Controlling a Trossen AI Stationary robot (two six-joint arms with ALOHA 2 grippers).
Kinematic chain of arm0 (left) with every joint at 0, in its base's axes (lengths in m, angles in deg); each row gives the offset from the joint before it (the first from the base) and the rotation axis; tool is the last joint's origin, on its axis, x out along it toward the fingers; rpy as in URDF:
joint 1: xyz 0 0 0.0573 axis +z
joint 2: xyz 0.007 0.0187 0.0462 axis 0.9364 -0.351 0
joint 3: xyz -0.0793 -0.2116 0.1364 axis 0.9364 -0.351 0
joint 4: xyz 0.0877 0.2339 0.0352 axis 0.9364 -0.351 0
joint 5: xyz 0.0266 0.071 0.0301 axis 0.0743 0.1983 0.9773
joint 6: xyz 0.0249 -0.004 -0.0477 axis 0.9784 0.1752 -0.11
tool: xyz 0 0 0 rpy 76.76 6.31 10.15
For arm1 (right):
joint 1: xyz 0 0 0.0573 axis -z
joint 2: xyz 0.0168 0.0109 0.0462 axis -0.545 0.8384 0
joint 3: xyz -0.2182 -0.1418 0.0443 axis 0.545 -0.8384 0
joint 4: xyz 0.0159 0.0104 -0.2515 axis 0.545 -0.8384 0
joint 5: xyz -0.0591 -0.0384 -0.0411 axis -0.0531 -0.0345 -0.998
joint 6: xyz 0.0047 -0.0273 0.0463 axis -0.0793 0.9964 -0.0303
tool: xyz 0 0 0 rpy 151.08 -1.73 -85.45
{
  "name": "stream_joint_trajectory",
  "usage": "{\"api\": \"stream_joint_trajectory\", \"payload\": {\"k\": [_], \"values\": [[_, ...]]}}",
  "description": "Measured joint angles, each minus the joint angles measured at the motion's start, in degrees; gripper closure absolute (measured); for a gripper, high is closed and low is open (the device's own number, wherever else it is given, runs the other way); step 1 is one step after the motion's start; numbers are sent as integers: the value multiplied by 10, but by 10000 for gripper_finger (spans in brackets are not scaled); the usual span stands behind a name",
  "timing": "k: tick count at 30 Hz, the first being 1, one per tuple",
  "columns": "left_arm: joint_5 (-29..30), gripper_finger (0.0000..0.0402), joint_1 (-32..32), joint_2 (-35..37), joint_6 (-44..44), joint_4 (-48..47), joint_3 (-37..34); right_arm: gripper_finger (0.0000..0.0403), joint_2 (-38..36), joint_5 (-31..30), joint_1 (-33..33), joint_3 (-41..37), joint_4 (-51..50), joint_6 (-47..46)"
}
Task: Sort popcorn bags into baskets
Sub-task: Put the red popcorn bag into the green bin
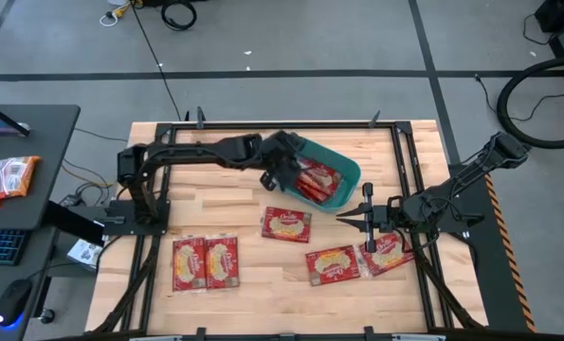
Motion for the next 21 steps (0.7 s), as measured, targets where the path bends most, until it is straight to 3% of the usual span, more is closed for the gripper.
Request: {"api": "stream_joint_trajectory", "payload": {"k": [10,21], "values": [[25,399,-10,-16,-59,-29,15,362,0,0,1,0,13,12],[11,400,-18,-95,-85,-110,154,362,0,3,19,0,8,19]]}}
